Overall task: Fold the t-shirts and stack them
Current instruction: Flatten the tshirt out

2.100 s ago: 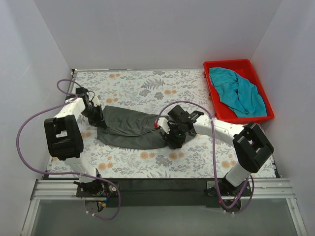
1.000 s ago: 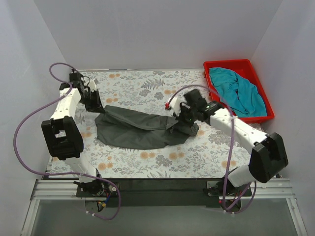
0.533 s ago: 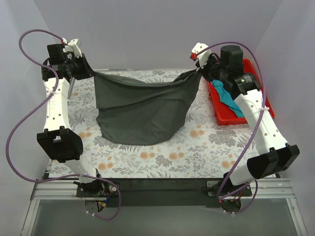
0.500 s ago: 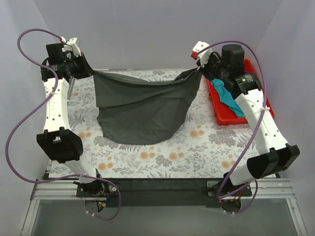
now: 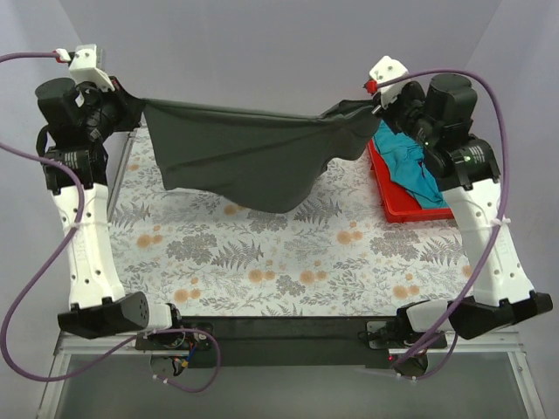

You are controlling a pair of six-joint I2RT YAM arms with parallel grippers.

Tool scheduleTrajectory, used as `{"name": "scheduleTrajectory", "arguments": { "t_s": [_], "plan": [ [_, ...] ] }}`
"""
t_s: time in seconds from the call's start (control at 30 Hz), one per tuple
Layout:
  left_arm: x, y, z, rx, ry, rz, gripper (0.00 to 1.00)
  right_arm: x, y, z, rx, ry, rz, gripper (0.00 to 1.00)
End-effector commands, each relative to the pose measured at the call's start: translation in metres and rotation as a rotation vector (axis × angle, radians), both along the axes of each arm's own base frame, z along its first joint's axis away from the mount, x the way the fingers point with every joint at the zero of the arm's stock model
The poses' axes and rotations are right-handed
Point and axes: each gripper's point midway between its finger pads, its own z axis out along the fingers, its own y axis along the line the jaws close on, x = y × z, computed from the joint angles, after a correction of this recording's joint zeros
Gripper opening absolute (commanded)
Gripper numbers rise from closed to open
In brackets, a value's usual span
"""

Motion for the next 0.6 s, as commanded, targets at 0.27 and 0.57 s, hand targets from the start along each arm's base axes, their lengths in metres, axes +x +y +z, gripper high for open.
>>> {"name": "scheduleTrajectory", "arguments": {
  "t_s": [0.27, 0.57],
  "plan": [
    [-0.056, 0.003, 0.079, 0.022, -0.243, 0.088, 0.00, -0.069, -0.034, 0.128, 0.162, -0.336, -0.068, 0.01],
    [-0.003, 0.004, 0.049, -0.018, -0.155, 0.037, 0.00, -0.016, -0.032, 0.122, 0.119, -0.363, -0.143, 0.01]
  ]
}}
